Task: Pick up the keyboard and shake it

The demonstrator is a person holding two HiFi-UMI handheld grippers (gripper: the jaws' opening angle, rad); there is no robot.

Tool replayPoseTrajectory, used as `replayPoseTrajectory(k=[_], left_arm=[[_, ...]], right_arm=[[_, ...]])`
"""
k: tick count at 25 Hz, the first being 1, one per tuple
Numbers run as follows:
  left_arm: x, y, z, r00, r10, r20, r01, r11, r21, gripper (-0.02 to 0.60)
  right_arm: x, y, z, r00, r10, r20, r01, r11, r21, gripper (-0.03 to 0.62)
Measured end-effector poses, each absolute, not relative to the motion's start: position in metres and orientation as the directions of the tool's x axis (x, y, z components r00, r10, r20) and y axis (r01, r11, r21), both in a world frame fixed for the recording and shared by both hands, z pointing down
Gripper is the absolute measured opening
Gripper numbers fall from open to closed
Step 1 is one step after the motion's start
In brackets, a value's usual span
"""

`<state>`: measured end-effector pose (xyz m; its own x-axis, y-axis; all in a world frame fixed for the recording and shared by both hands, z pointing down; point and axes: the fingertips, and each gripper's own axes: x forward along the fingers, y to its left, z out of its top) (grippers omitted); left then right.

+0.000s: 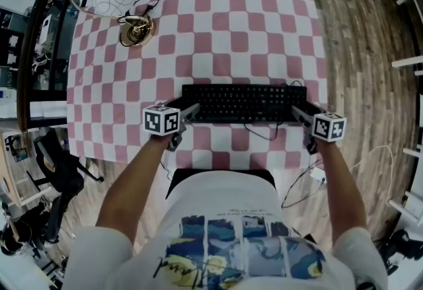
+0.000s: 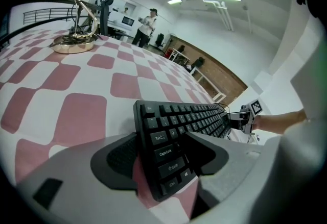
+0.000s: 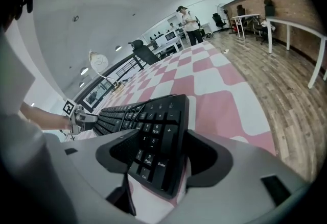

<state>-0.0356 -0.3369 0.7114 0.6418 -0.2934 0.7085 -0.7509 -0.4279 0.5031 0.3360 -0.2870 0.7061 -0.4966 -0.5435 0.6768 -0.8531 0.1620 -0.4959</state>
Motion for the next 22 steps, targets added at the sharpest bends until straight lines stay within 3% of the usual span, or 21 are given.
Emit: replayPoseTrajectory(k=[13, 22], left_arm=[[-0.031, -0.341, 0.698, 0.709, -0.31, 0.634, -0.706, -0.318, 0.633, 0.273], [-0.039, -0.337, 0.663, 0.858, -0.325, 0.399, -0.483, -0.24, 0.842, 0.245]], right_arm=[[0.352, -0.283, 0.717, -0.519, -0.529, 0.672, -0.833, 0.137, -0.536, 0.268], [0.342, -0.289, 0.7, -0.565, -0.553, 0.612, -0.787, 0.139, -0.601, 0.262]])
